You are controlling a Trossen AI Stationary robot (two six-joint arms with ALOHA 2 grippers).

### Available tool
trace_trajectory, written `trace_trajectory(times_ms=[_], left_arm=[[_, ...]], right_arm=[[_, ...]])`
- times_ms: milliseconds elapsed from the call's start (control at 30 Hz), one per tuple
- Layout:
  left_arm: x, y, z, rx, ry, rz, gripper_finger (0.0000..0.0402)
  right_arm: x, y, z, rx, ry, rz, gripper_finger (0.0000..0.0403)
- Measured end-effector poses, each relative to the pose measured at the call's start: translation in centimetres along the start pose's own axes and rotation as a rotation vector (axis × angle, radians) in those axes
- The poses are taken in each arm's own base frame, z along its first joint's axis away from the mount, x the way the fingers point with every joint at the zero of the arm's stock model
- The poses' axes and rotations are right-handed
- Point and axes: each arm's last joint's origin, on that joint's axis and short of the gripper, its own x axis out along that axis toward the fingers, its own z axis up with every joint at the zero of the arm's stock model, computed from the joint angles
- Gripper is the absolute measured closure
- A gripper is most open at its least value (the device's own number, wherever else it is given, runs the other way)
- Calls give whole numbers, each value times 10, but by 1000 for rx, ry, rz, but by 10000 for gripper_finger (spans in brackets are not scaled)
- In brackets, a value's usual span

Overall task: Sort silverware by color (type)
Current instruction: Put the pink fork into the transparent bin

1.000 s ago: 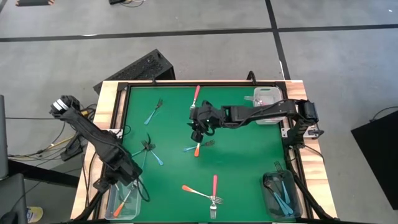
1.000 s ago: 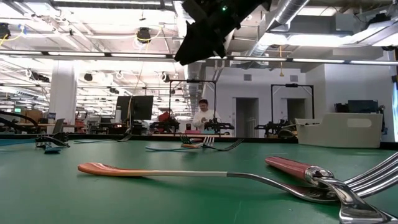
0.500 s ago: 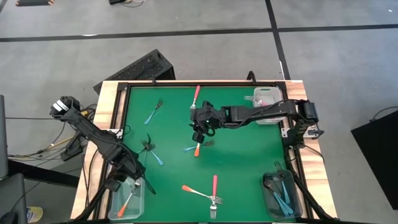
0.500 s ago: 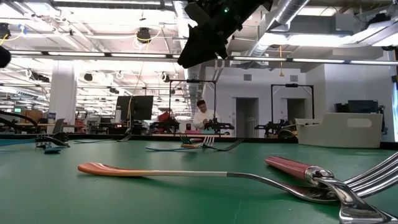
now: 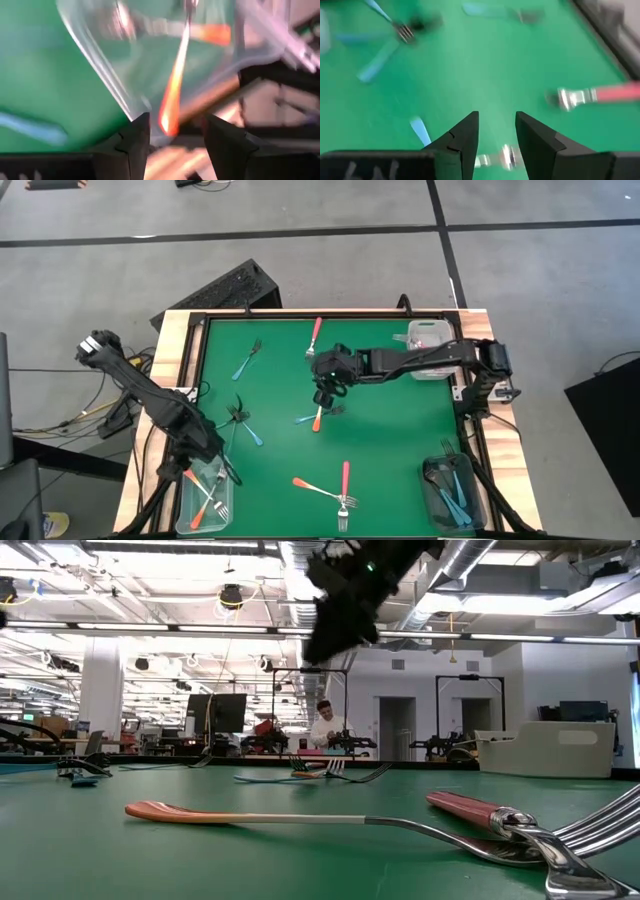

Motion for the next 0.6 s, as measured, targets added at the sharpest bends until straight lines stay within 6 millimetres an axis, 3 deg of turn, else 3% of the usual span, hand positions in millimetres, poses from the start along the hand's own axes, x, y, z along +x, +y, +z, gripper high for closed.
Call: trace_trajectory(times_ms=[167,300,433,600], left_arm=[[-27,1,4,155,-469,375,253],[-51,8,7,-50,-900,790,259],[-63,17,0,-159,-979,947,259],[-56,33,6,-113,-944,850,260]], right_arm=[[10,-8,-16,163,140,-115,248],[27,-4,-26,261,165,-205,248],[40,-5,-52,239,353,-308,248],[33,5,-67,248,453,-376,248]])
